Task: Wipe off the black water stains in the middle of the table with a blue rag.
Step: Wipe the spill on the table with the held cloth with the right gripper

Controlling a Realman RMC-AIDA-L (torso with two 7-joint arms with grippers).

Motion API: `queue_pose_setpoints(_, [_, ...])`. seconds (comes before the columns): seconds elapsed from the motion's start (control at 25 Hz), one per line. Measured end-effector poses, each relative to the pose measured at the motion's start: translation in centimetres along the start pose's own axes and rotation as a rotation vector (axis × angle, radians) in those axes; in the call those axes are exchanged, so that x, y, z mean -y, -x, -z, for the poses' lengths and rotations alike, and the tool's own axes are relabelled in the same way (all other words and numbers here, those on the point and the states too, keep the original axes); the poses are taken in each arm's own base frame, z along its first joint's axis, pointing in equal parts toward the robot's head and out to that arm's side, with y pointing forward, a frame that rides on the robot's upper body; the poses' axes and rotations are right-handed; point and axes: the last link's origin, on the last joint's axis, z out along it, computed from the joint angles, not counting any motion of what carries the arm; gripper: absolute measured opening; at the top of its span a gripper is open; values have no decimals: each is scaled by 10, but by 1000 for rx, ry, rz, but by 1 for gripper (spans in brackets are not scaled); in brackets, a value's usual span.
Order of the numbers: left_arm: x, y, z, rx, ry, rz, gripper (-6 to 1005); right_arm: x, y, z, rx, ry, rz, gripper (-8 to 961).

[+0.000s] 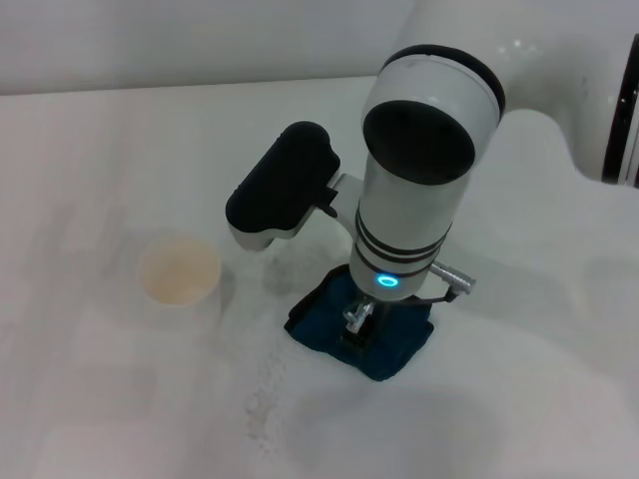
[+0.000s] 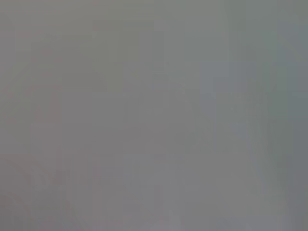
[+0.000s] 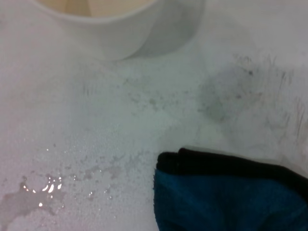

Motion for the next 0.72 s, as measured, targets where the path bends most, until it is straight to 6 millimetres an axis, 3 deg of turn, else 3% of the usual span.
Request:
queue_pose_setpoints(0.16, [0, -1, -2, -4, 4, -1, 883, -12, -1, 1, 7, 45, 13, 62])
queue_pose_setpoints(0.28, [-1, 0, -4, 0, 5, 0, 883, -36, -1, 5, 24, 108, 55, 61])
queue_pose_setpoints(0.72, [-4, 1, -8, 9, 16, 3, 883, -69, -4, 11, 34, 201, 102, 56])
